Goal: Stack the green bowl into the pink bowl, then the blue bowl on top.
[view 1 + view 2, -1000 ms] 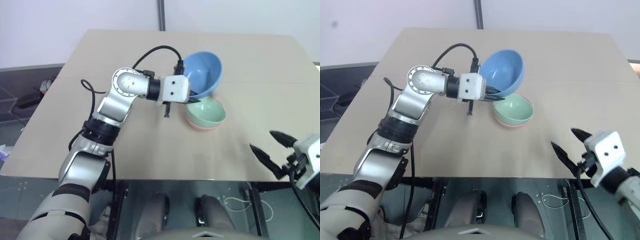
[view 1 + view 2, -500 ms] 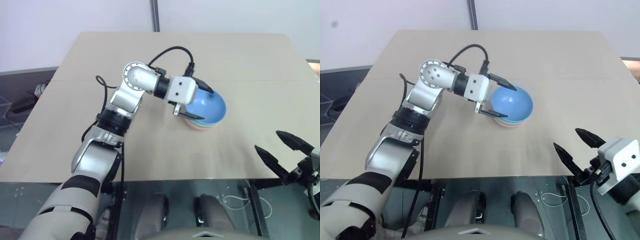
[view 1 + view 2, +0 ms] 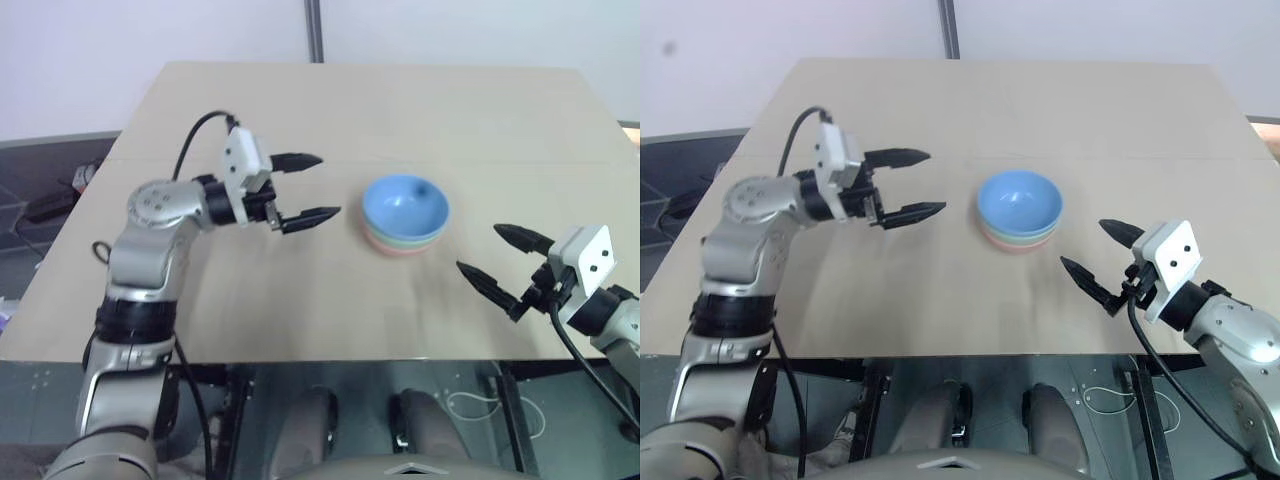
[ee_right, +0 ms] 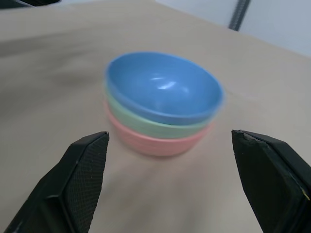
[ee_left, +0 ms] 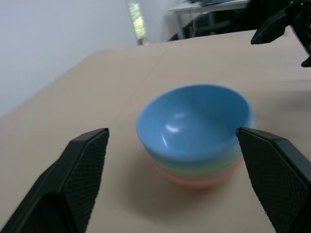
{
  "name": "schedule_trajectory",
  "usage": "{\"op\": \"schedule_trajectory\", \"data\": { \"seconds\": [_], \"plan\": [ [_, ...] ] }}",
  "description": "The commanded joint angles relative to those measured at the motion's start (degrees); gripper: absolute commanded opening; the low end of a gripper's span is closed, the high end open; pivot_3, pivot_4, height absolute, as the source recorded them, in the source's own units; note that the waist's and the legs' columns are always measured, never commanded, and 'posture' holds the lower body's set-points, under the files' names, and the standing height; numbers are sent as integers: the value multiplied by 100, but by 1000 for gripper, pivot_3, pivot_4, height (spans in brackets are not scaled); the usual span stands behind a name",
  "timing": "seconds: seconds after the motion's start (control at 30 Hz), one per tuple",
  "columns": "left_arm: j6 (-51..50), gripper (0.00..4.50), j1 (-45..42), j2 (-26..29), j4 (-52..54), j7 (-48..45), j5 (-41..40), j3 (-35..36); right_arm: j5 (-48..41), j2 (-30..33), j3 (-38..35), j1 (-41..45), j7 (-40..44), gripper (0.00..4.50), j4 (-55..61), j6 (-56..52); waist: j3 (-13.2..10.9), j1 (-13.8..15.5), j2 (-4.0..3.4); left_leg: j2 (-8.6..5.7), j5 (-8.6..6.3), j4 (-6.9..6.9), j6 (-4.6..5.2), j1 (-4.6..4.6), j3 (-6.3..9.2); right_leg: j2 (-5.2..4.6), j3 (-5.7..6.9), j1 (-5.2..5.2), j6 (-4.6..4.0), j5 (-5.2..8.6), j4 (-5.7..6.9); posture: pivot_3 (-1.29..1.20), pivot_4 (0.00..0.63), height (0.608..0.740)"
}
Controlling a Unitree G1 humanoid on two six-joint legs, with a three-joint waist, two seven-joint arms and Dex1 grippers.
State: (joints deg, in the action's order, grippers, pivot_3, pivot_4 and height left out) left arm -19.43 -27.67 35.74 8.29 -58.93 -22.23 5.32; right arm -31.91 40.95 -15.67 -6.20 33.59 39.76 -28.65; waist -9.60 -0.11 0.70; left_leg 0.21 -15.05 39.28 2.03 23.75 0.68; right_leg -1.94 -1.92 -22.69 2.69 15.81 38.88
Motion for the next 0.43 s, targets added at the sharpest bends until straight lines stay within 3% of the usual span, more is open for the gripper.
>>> {"op": "schedule_trajectory", "data": {
  "seconds": [0.03,0.23,0.43],
  "plan": [
    [-193,4490,807,-23,739,545,-311,663,-29,218,-237,32,417,4465,-238,184,1,6,0,0,0,-2,1,-3,-4,-7,-5,1,0,0,1,0,150,740],
    [111,4490,2257,259,1054,567,-400,1477,-198,532,-1017,-555,1247,4465,-667,277,1,30,-1,5,-1,-8,0,-4,8,-13,-6,2,-2,0,1,0,150,740],
    [103,4490,2811,517,1070,444,-444,1535,-206,664,-1471,-788,1631,4465,-963,356,2,80,-2,5,-1,-6,1,-21,1,-16,-3,19,-3,0,0,0,150,740]
  ]
}}
